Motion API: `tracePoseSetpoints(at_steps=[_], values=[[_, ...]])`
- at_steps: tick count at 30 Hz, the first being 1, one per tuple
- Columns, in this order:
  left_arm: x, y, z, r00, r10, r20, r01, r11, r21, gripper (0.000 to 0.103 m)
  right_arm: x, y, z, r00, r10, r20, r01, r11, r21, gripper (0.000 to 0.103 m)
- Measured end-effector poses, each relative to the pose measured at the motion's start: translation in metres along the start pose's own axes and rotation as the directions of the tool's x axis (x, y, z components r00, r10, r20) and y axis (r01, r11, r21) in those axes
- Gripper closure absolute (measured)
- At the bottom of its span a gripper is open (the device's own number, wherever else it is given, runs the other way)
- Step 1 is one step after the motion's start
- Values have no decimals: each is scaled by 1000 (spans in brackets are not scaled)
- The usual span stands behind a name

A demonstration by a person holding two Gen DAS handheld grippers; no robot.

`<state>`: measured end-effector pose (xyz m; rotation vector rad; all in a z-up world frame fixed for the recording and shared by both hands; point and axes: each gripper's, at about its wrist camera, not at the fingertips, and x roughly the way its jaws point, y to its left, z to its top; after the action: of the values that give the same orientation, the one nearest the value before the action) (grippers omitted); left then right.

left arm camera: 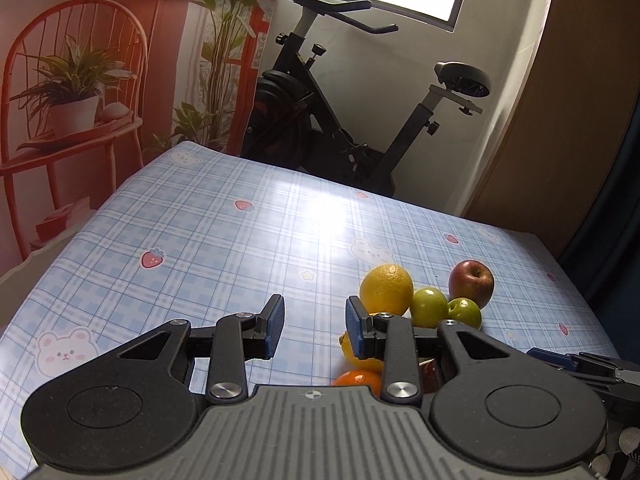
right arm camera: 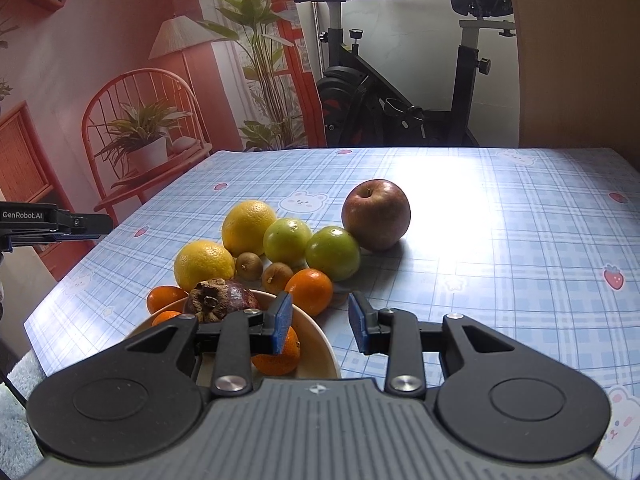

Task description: Organize fruits

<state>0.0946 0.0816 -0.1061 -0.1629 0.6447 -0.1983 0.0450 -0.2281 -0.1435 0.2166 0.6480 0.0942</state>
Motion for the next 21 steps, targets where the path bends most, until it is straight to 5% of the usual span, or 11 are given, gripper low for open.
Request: tracePoseSetpoints(at_steps=[12, 21], values=[[8, -28, 35, 998, -19, 62, 13, 995, 94, 67, 9, -11, 20, 999, -51, 17, 52, 996, -77, 68], [56, -52, 52, 995, -92, -29, 94, 990, 108, 65, 39, -26, 32, 997, -72, 14, 73, 992, -101, 68]])
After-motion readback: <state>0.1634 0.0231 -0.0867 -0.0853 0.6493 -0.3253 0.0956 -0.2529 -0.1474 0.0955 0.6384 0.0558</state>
